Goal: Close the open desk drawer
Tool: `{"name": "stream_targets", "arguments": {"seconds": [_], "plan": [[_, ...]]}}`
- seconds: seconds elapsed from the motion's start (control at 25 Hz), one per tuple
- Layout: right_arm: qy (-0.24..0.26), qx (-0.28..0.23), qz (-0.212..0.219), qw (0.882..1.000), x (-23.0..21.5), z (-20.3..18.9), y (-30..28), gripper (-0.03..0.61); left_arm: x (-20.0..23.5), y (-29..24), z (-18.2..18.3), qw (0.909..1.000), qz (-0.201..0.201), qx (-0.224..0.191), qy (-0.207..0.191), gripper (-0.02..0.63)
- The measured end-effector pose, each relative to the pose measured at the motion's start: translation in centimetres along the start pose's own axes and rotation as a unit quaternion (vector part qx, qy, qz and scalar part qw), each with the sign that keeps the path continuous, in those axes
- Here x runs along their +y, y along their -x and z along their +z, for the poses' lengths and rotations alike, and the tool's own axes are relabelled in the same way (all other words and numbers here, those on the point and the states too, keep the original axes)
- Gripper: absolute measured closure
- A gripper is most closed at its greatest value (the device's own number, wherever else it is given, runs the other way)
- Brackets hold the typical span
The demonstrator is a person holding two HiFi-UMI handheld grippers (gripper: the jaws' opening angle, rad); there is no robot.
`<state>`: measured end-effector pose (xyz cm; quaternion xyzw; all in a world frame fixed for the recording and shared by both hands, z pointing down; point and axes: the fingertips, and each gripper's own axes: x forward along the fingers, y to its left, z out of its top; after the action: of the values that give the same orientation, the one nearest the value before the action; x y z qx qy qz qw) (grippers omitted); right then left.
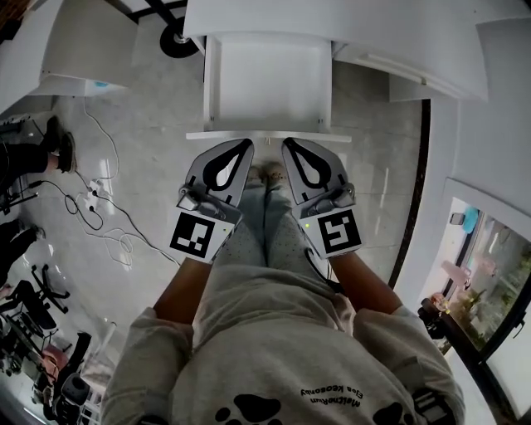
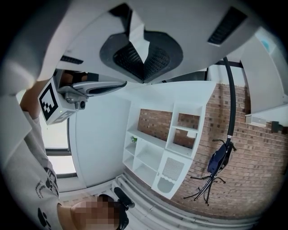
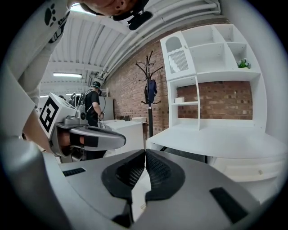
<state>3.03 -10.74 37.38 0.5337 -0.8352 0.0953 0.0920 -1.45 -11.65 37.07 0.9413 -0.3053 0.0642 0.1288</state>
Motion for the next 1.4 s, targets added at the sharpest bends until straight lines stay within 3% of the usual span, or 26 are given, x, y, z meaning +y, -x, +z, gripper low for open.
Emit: {"name": "stream_targets", "arguments": {"seconds": [0.76, 1.08, 1.4], "plan": [[0.003, 0.043, 0.024, 0.999, 0.6, -8.0, -3.3, 0.545, 1.3, -2.3, -7.8, 0.9988, -0.028, 0.035, 0.021, 0.595], [0.04, 0.103, 0.037, 0.993, 0.7, -13.5, -3.9, 0.545, 1.7, -3.1, -11.2, 0.997, -0.048, 0.056, 0.02, 0.595], [0.011, 0.148, 0.03, 0.988, 0.6, -17.2, -4.1, 0.545, 1.8, -3.3, -14.4, 0.9941, -0.058, 0.085, 0.037, 0.595]]}}
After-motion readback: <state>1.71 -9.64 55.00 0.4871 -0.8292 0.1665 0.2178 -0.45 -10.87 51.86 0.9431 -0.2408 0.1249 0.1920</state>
